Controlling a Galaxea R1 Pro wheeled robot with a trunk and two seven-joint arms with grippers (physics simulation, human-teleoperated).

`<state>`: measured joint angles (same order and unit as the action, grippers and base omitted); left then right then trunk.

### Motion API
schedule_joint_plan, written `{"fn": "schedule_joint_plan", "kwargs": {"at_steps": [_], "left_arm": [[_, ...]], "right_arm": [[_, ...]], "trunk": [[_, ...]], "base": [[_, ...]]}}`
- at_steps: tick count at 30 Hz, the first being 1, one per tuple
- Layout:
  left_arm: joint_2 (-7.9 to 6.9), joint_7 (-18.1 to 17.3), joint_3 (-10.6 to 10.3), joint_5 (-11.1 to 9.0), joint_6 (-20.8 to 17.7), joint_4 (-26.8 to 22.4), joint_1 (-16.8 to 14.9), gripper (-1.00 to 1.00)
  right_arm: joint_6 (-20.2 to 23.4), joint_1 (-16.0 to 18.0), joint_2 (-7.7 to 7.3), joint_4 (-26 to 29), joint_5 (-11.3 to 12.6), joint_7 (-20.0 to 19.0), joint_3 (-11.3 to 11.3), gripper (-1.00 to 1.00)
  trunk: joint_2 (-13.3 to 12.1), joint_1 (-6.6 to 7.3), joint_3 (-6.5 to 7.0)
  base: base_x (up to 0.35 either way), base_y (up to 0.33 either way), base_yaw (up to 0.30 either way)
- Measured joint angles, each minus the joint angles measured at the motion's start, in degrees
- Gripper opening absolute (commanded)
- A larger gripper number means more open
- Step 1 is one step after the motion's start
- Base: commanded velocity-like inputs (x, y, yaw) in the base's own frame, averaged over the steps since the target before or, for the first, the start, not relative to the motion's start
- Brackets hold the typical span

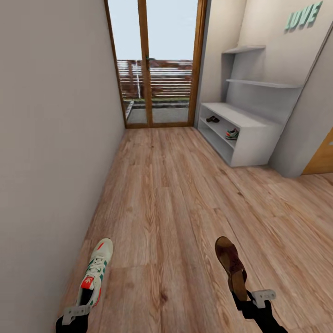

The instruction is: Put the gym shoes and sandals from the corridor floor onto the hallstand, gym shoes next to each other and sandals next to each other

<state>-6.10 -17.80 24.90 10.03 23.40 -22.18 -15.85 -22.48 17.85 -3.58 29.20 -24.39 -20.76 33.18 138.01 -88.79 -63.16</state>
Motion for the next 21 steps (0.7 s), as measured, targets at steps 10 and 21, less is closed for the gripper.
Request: {"fn": "schedule_joint_plan", "kwargs": {"at_steps": [10,21], "left_arm": [[0.0,-0.01,0.0,0.0,0.0,0.0,0.0,-1.0],[0.0,-0.01,0.0,0.0,0.0,0.0,0.0,-1.0]], "right_arm": [[0.0,-0.01,-0.06,-0.01,-0.03,0.0,0.0,-1.0],[0.0,0.01,-0.06,-0.09,-0.04,0.0,0.0,-1.0]], "trunk": [[0.0,0.0,-0.05],[0.0,0.0,-0.05]], "base": [[0.34,0.0,0.0],[0.34,0.0,0.0]]}}
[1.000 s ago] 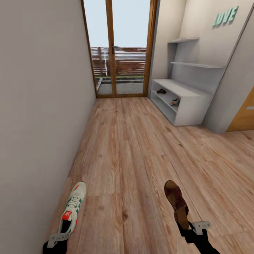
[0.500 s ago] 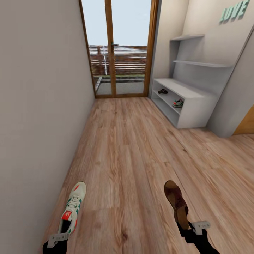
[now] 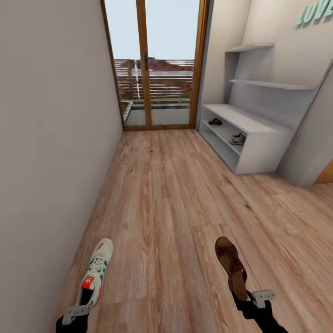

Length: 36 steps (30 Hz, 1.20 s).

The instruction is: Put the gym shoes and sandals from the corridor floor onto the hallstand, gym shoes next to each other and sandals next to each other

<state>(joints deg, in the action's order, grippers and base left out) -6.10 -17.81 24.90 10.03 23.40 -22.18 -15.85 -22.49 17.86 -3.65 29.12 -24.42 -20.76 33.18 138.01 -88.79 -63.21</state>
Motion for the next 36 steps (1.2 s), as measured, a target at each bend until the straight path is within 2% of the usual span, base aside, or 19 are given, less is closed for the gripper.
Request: {"fn": "schedule_joint_plan", "kwargs": {"at_steps": [36], "left_arm": [[0.0,0.0,0.0,0.0,0.0,0.09,0.0,-1.0]], "right_arm": [[0.0,-0.04,0.0,-0.1,-0.02,-0.09,0.0,-1.0]], "trunk": [[0.0,0.0,0.0]], "base": [[0.34,0.0,0.0]]}}
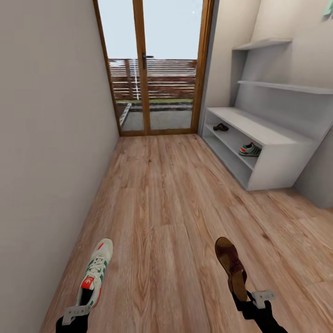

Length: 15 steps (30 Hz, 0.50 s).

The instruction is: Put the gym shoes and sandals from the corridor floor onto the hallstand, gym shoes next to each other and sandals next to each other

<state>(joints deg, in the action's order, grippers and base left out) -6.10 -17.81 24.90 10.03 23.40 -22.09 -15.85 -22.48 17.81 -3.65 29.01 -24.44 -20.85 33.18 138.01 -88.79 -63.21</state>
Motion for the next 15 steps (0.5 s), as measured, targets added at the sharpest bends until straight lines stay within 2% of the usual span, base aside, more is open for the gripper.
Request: {"fn": "schedule_joint_plan", "kwargs": {"at_steps": [15], "left_arm": [[0.0,0.0,0.0,0.0,0.0,-0.05,0.0,-1.0]], "right_arm": [[0.0,-0.01,0.05,0.0,-0.07,0.0,-0.05,-1.0]], "trunk": [[0.0,0.0,0.0]], "base": [[0.34,0.0,0.0]]}}
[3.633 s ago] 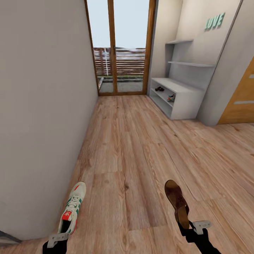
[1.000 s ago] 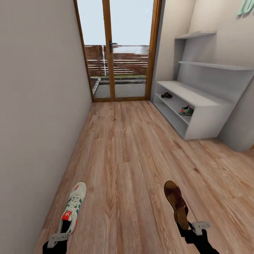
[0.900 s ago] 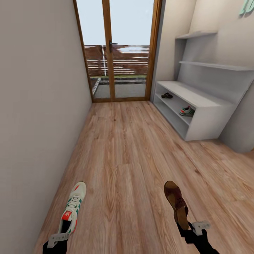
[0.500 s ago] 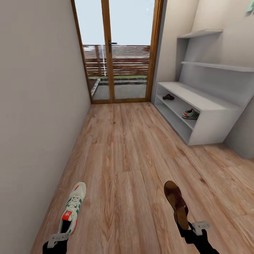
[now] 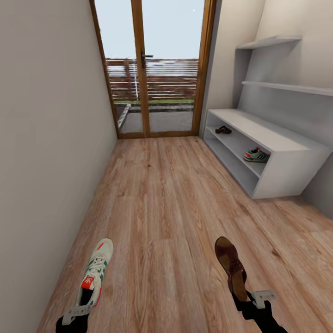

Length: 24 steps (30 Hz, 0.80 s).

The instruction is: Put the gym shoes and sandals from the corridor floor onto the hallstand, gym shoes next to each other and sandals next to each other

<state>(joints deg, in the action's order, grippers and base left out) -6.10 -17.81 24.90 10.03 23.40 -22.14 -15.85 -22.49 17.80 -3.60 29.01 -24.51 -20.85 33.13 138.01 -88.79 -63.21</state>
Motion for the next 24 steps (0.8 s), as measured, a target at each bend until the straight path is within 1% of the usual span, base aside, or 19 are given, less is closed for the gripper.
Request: {"fn": "schedule_joint_plan", "kwargs": {"at_steps": [24], "left_arm": [[0.0,0.02,0.0,0.0,0.0,-0.02,0.0,-1.0]], "right_arm": [[0.0,0.02,0.03,0.0,0.01,0.0,0.02,-1.0]], "trunk": [[0.0,0.0,0.0]], "base": [[0.34,0.0,0.0]]}}
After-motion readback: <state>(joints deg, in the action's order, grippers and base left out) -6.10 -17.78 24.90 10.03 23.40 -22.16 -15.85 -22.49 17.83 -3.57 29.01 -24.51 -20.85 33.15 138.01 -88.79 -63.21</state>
